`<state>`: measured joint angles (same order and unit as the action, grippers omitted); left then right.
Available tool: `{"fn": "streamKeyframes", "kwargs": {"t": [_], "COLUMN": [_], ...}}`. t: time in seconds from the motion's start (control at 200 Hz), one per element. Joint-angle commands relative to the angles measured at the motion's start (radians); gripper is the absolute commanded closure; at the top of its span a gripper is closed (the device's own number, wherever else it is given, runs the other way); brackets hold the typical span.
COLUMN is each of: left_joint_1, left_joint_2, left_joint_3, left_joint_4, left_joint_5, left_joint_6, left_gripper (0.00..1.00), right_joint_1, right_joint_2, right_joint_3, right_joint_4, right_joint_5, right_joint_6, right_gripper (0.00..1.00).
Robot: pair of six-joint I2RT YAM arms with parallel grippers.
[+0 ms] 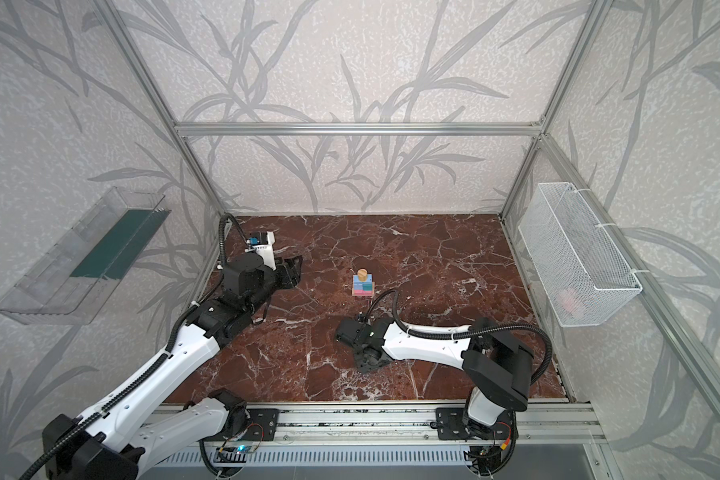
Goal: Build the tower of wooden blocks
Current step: 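Lift the blue cylinder with the right gripper and carry it toward the stack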
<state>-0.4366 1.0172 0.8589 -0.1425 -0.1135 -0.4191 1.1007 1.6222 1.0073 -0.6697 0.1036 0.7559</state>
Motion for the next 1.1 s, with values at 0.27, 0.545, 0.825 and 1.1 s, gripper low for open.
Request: {"fn": "streamKeyframes", "kwargs": {"t": [0.27,0.545,0.825,1.1], "left_joint_1": [0.017,0.035,0.074,0.110], "left_joint_2": [-0.014,-0.003,0.008,0.007], "left_joint_3": [-0.011,-0.009,-0.018,-0.032], "left_joint_4": [-0.011,-0.021,-0.028,-0.023], "left_joint_5": [0.005,0.017,0.021,0.044], "left_joint_6": [0.008,0.022,0.024,0.014], "left_gripper": [0.38,0.38,0.38,0.38], "right_joint_1": [-0.157,-0.236,-0.291,-0.336], "right_joint_2": [-0.053,-0.005,0.125,0.258], "right_joint_3": [0.167,0.339,0.580,0.781], "right_joint_4": [-0.164,-0.257,-0.363,-0.451], "right_joint_5": [-0.028,-0.035,-0.023,-0.031], "right_joint_6": [-0.183,-0.295,-0.397,-0.471], "right_gripper": [0.80,0.79,0.80,0.81]}}
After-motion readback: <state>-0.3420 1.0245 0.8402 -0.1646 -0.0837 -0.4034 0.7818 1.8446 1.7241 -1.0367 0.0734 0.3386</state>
